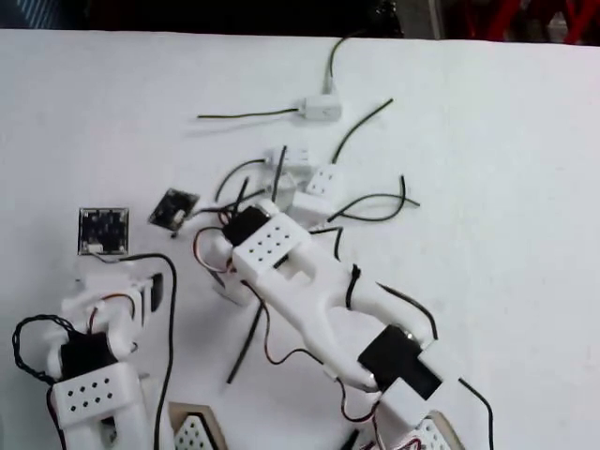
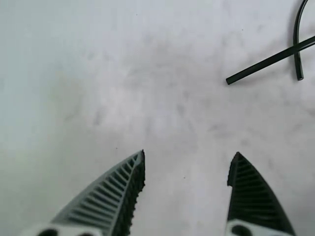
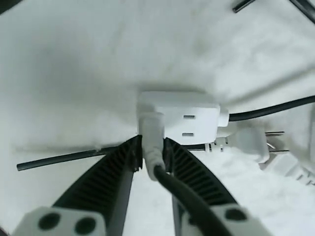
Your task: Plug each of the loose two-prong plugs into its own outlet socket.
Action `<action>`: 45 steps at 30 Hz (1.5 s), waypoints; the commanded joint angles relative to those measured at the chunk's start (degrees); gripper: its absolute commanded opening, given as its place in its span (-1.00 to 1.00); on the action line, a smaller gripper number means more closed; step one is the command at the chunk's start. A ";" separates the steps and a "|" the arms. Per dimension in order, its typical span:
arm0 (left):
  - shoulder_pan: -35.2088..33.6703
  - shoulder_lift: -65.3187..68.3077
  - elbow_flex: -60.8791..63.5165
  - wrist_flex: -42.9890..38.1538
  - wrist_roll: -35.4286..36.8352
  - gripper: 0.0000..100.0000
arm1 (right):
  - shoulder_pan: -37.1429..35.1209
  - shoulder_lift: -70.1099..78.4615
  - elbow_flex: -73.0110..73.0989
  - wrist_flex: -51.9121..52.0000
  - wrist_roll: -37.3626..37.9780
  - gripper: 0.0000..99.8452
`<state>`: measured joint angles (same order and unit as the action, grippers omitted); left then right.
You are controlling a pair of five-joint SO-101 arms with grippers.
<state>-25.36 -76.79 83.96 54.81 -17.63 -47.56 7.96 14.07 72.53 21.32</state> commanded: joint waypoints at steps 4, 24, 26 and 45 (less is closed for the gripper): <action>-0.57 -0.92 -0.26 -1.23 0.18 -0.46 | 0.13 0.48 -1.85 2.95 1.32 -0.97; -0.57 -0.92 -0.18 -1.23 0.18 -0.46 | 2.42 -8.31 4.04 -1.63 0.88 -0.97; -0.57 -0.92 -0.18 -1.23 0.18 -0.46 | 3.65 -12.26 0.88 1.01 0.88 -0.97; -0.57 -0.92 -0.18 -1.23 0.18 -0.46 | 29.76 -15.16 -18.99 -7.87 -4.31 -0.96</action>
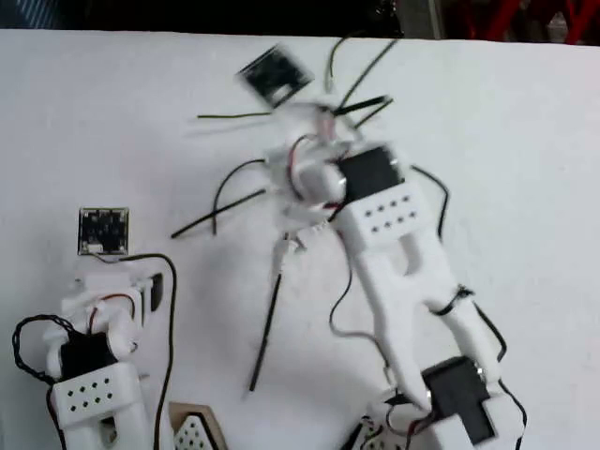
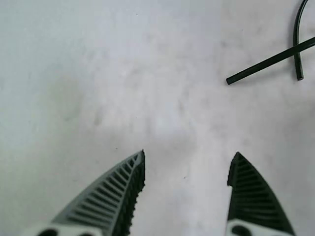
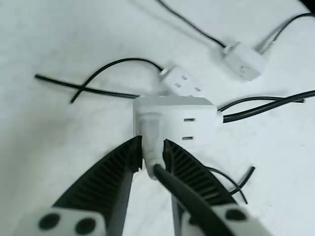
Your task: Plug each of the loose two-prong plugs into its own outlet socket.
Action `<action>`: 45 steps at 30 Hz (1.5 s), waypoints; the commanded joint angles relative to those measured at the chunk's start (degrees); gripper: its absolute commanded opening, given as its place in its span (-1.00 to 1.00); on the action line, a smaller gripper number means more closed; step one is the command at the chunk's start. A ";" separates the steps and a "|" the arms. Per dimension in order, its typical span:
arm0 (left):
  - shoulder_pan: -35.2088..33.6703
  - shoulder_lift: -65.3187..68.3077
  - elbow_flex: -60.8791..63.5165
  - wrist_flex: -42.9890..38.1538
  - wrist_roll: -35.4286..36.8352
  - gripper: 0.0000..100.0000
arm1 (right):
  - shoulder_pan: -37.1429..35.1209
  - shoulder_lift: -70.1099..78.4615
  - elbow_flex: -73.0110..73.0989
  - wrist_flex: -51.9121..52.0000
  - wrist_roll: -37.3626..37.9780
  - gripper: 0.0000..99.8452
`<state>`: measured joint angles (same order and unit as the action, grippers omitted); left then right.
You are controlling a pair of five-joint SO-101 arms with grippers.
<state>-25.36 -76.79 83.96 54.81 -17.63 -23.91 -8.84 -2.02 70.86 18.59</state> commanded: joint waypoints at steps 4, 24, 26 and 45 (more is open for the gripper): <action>-0.57 -0.92 -0.18 -1.23 0.18 -0.46 | 13.93 9.19 -2.99 -16.13 -6.24 -0.96; -0.57 -0.92 -0.09 -1.23 0.18 -0.46 | 24.92 47.43 -42.29 -4.88 -12.92 -0.72; -0.57 -0.92 -0.09 -1.23 0.18 -0.46 | 24.75 48.31 -46.68 -0.75 -13.01 -0.72; -0.57 -0.92 -0.09 -1.23 0.18 -0.46 | 15.60 48.31 -62.51 27.91 -12.84 -0.91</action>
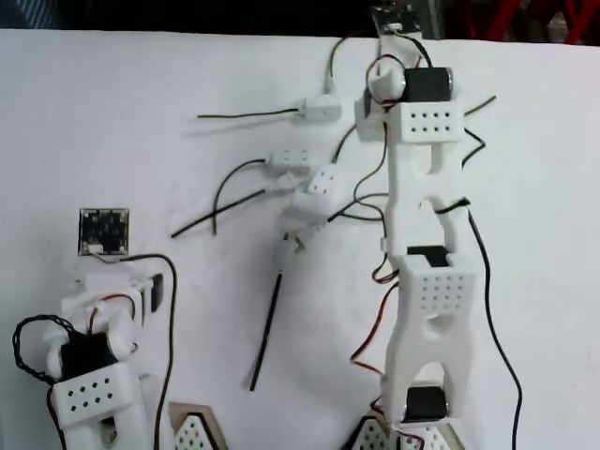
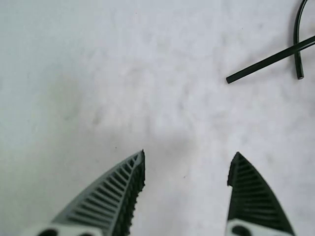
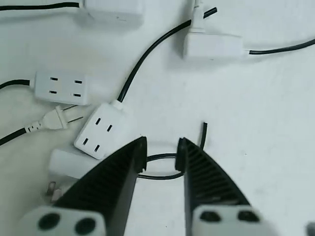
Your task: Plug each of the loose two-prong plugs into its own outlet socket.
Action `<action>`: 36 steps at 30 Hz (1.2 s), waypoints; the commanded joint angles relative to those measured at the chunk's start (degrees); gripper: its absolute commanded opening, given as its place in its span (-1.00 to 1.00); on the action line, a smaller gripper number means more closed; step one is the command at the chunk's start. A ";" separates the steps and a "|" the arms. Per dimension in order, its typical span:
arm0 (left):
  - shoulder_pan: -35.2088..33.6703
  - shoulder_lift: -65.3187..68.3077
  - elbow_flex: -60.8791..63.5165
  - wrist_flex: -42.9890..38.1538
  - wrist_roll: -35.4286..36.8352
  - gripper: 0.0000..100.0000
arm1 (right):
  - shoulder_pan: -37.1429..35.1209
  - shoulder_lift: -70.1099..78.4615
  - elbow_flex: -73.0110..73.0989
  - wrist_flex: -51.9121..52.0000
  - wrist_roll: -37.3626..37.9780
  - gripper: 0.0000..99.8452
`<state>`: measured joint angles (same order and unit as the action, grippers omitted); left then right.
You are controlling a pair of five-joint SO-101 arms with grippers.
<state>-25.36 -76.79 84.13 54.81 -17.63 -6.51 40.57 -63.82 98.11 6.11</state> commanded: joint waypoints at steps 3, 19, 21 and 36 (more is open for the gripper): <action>-0.57 -0.92 -0.26 -1.23 0.18 -0.46 | -3.30 -3.30 3.87 0.75 -0.44 -0.91; -0.57 -0.92 -0.26 -1.23 0.18 -0.45 | -15.08 -23.69 47.03 -6.29 -15.03 -0.72; -0.57 -0.92 -0.26 -1.23 0.18 -0.45 | -15.25 -22.73 48.79 -9.19 -17.85 -0.71; -3.03 -0.92 -0.26 -1.49 0.09 -0.45 | -18.86 -10.07 50.20 -19.03 -24.18 -0.71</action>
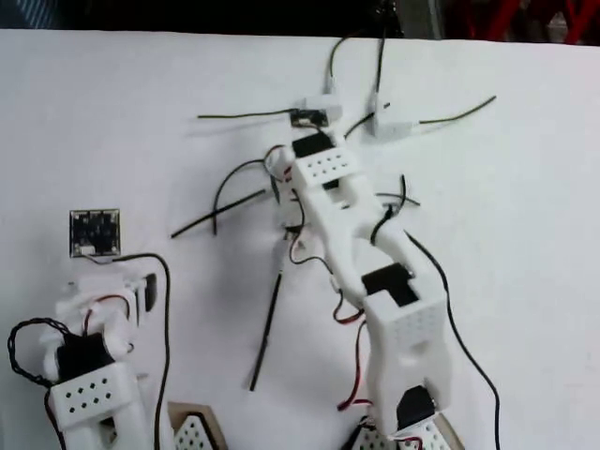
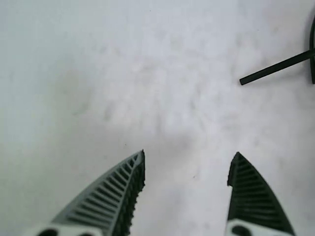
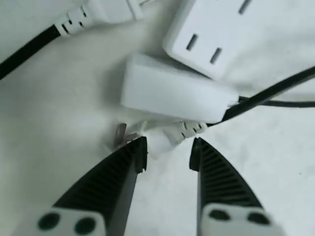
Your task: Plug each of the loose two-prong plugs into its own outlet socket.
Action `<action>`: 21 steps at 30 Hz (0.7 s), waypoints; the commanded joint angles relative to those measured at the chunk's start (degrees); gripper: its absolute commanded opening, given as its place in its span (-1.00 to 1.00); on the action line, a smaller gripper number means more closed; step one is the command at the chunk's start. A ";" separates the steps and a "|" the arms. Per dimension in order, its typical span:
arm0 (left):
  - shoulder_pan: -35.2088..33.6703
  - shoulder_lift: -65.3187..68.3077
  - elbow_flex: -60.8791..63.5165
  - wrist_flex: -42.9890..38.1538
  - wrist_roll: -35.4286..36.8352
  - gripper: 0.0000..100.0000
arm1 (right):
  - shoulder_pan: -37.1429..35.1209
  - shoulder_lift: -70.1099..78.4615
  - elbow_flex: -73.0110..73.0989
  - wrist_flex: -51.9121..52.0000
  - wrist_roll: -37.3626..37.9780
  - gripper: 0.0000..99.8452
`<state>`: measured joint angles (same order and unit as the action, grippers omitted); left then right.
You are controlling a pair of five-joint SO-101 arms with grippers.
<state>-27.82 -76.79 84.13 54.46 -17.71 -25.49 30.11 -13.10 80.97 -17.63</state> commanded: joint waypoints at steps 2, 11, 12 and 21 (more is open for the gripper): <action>-0.57 -0.92 -0.26 -1.14 0.18 -0.45 | 0.84 1.71 -0.53 -2.77 -0.44 -0.71; -0.57 -0.92 -0.26 -1.23 0.18 -0.45 | 0.92 5.93 -0.70 -4.44 -0.44 -0.72; -0.57 -0.92 -0.26 -1.23 0.18 -0.45 | 0.92 6.64 -0.70 -4.70 -0.44 -0.72; -0.57 -0.92 -0.26 -1.23 0.18 -0.45 | 0.84 10.07 -0.70 -2.51 -0.44 -0.72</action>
<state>-27.82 -76.79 84.13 54.46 -17.71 -24.97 38.02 -14.07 77.98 -17.80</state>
